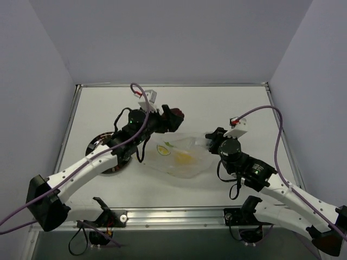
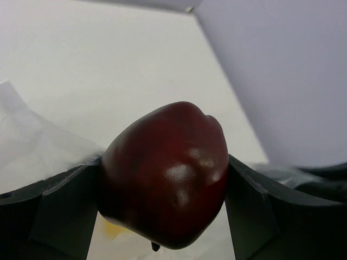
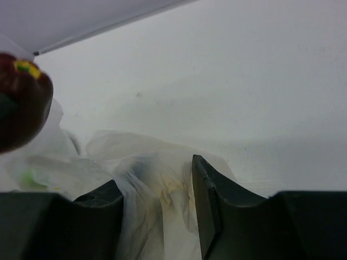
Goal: Take the fake fruits out of the plastic bag
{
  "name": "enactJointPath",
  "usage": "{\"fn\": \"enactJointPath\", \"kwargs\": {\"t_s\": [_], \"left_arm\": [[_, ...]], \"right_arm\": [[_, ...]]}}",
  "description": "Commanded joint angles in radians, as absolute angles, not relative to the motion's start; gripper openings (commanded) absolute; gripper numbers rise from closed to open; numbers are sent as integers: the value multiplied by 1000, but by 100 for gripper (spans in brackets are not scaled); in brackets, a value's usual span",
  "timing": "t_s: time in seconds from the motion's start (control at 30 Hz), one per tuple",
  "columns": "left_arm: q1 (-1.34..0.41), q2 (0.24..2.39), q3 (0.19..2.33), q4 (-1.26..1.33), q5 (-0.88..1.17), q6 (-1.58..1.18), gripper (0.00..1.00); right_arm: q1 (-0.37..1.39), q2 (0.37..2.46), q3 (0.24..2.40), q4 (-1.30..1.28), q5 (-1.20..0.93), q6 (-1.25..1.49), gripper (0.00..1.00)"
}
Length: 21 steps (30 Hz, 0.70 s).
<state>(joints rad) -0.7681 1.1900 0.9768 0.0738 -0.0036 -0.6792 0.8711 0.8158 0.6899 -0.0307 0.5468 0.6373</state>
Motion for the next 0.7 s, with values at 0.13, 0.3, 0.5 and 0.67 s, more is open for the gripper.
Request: {"fn": "enactJointPath", "kwargs": {"t_s": [0.13, 0.3, 0.5, 0.67], "left_arm": [[-735, 1374, 1341, 415, 360, -888, 43], [-721, 1299, 1215, 483, 387, -940, 43], [-667, 1059, 1160, 235, 253, -787, 44], [-540, 1051, 1077, 401, 478, -1015, 48]], "right_arm": [[870, 867, 735, -81, 657, 598, 32], [873, 888, 615, -80, 618, 663, 32], [871, 822, 566, -80, 627, 683, 31], [870, 831, 564, -81, 621, 680, 32]]}}
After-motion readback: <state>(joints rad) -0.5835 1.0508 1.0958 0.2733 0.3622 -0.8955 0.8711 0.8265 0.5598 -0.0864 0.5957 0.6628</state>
